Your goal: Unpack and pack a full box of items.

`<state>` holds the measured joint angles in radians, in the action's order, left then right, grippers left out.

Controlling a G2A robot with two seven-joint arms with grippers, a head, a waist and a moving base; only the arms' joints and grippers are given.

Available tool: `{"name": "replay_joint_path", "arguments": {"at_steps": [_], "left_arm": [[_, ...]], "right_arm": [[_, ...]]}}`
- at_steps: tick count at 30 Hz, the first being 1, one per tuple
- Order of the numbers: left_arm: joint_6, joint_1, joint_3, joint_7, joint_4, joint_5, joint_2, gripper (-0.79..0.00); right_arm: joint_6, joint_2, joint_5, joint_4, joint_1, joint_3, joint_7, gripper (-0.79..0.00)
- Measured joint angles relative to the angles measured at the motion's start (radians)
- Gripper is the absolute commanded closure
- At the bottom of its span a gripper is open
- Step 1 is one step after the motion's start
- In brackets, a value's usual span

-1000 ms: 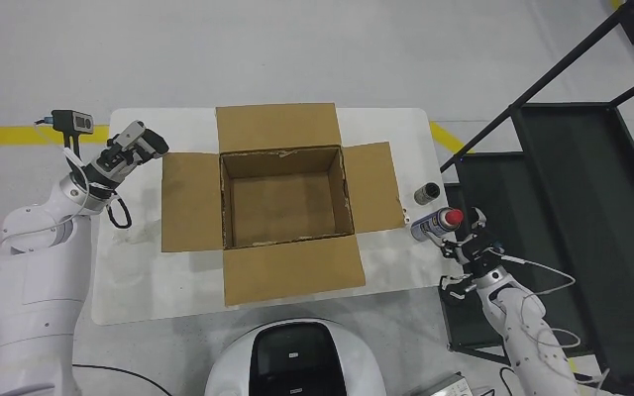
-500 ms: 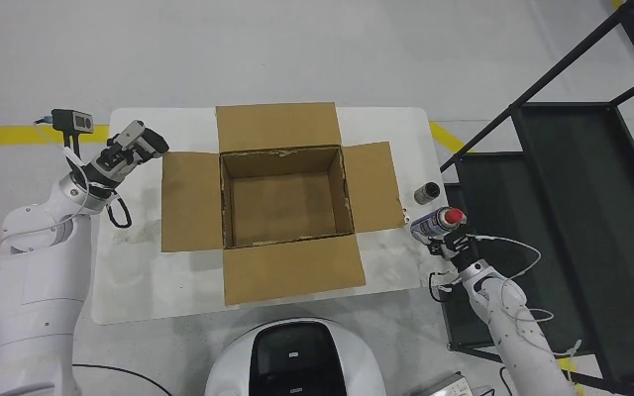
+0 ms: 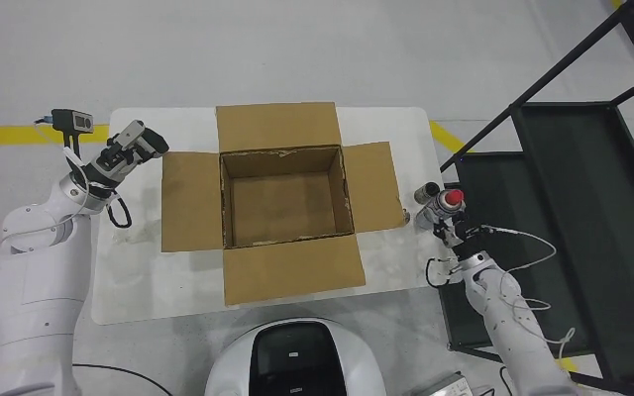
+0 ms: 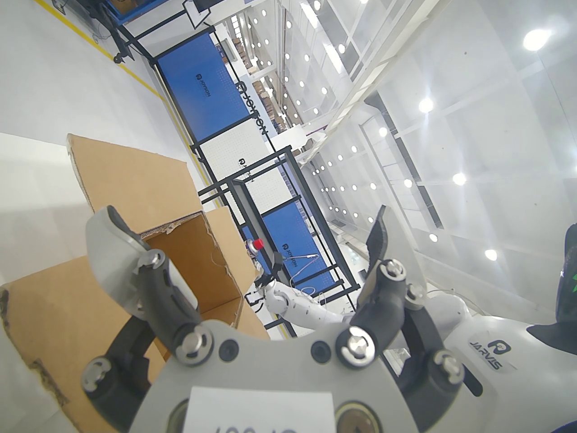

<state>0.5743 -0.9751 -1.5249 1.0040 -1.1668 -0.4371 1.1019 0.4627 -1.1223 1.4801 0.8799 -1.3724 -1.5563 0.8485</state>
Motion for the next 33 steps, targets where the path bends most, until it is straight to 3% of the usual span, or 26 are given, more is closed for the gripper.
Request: {"name": "replay_joint_path", "arguments": {"at_steps": [6,12,16,22,33], "left_arm": [[0.000,0.000,0.000,0.000,0.000,0.000,0.000,-0.785],[0.000,0.000,0.000,0.000,0.000,0.000,0.000,-0.785],[0.000,0.000,0.000,0.000,0.000,0.000,0.000,-0.785],[0.000,0.000,0.000,0.000,0.000,0.000,0.000,-0.785],[0.000,0.000,0.000,0.000,0.000,0.000,0.000,-0.785]], "right_arm": [[0.003,0.042,0.094,0.262,-0.120,-0.119,0.008,0.000],[0.035,0.051,0.075,0.750,-0.300,-0.185,-0.219,0.000],[0.035,0.045,0.075,0.970,-0.308,-0.122,-0.380,0.000],[0.025,0.036,0.088,1.006,-0.203,0.006,-0.535,0.000],[0.024,0.035,0.087,1.003,-0.198,0.011,-0.542,0.000]]}}
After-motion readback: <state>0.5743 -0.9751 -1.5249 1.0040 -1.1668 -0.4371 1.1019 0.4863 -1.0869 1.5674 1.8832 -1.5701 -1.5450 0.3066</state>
